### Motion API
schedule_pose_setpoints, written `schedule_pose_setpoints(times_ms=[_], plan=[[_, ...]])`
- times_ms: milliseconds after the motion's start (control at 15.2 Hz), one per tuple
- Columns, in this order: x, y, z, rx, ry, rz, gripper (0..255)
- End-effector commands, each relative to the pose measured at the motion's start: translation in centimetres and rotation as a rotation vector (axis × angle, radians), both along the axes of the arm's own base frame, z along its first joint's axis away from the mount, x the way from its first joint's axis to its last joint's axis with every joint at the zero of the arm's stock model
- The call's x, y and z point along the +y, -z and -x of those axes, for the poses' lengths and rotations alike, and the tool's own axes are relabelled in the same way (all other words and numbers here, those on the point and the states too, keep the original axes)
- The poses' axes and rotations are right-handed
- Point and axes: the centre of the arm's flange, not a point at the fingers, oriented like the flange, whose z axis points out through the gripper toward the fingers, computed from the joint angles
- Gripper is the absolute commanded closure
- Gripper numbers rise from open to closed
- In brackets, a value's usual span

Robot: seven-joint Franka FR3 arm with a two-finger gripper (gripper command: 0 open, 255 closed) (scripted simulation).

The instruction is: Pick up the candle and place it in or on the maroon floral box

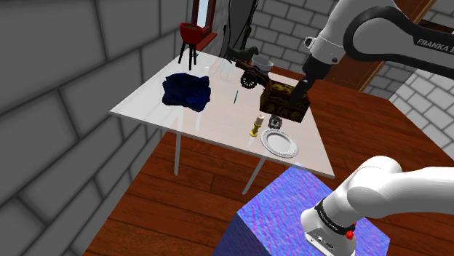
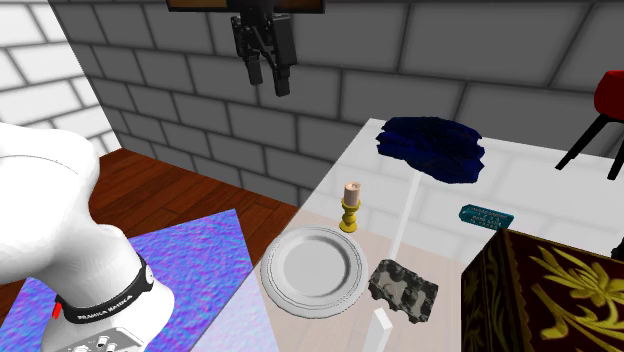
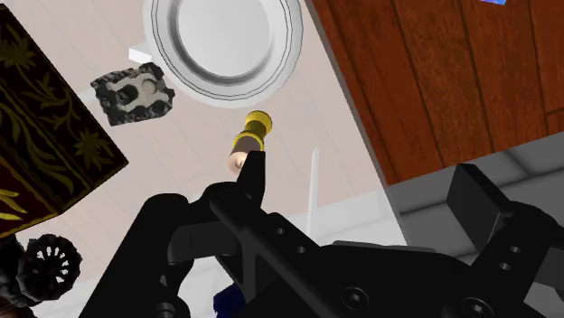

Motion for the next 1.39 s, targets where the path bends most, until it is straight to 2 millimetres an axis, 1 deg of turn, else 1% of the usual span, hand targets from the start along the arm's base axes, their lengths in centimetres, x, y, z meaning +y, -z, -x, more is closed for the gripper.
schedule_pose_setpoints(times_ms=[0, 1122, 1188, 1320], plan=[[0.0, 0.0, 0.0, 0.0, 0.0, 0.0, 0], [-8.3, 16.9, -13.2, 0.053, 0.03, -0.029, 0], [-8.7, 17.7, -13.8, 0.056, 0.031, -0.031, 0], [-8.7, 18.8, -13.8, 0.056, 0.031, -0.031, 0]])
